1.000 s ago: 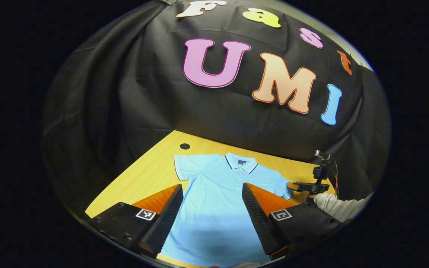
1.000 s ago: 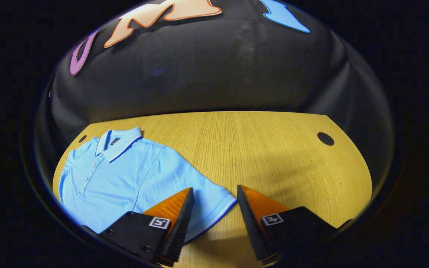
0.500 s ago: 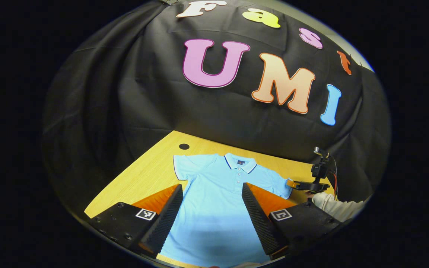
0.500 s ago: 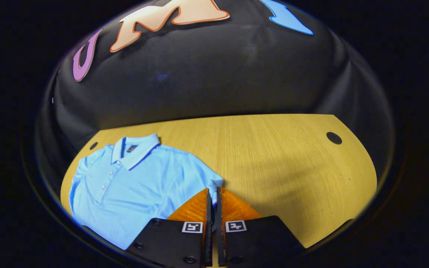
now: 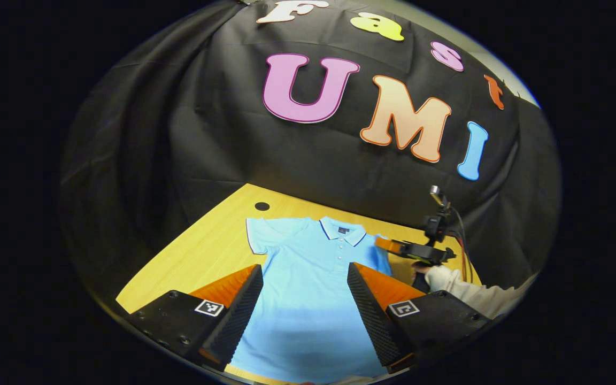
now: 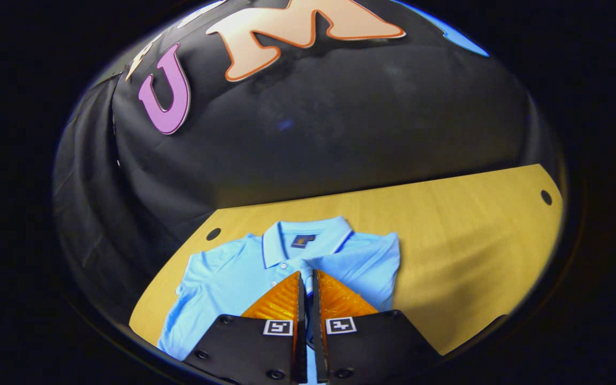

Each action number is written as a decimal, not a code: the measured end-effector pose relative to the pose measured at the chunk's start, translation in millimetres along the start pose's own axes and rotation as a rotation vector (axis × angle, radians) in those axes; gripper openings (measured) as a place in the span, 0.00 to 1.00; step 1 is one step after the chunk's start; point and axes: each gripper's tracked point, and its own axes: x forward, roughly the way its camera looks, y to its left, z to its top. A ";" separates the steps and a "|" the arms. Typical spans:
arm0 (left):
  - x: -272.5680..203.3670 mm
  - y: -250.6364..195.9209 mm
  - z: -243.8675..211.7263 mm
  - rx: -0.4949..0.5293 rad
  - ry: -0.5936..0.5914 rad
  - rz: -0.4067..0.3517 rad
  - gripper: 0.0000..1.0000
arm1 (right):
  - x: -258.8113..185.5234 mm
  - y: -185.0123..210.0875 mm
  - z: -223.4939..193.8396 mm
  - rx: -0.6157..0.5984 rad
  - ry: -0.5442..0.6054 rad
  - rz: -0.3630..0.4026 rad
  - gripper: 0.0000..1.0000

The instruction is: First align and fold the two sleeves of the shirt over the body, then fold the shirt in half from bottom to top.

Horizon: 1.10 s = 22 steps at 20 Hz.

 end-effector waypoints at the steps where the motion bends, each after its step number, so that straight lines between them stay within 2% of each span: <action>1: 3.1 -1.9 -0.9 0.003 -0.001 -0.006 0.95 | 5.7 8.1 -5.2 0.018 0.006 0.019 0.08; 2: 5.1 -3.3 -2.2 0.007 0.000 -0.011 0.95 | 11.8 13.9 -12.8 0.031 0.016 0.022 0.08; 3: 8.2 -3.3 -2.7 0.013 0.000 -0.015 0.95 | 15.7 19.1 -19.4 0.042 0.028 0.032 0.17; 4: 11.0 -2.7 -3.6 0.024 0.001 -0.019 0.95 | 15.9 22.2 -24.5 0.049 0.043 0.040 0.17; 5: 14.2 -1.0 -2.5 0.034 -0.003 -0.022 0.95 | 13.4 25.8 -28.4 0.052 0.060 0.050 0.29; 7: 26.4 6.4 3.3 0.056 -0.011 -0.024 0.95 | 11.2 27.8 -39.0 0.029 0.085 0.058 0.61; 8: 34.2 13.1 6.1 0.062 -0.012 -0.019 0.95 | 4.7 26.5 -40.0 0.011 0.093 0.054 0.71; 9: 41.2 19.3 8.7 0.060 -0.016 -0.021 0.95 | 3.4 25.8 -42.4 -0.004 0.094 0.042 0.96; 12: 67.0 38.3 14.8 0.012 -0.017 -0.041 0.95 | -16.4 24.8 -39.3 -0.058 0.066 0.015 0.97; 15: 100.6 70.2 20.1 -0.017 -0.016 -0.030 0.95 | -48.8 26.1 -40.4 -0.107 0.060 0.000 0.97; 19: 159.0 117.0 29.2 0.032 -0.005 -0.016 0.95 | -98.2 30.9 -43.3 -0.070 0.038 -0.036 0.97; 22: 210.0 139.7 28.1 0.099 0.027 -0.043 0.95 | -139.0 27.7 -45.9 -0.054 0.004 -0.125 0.97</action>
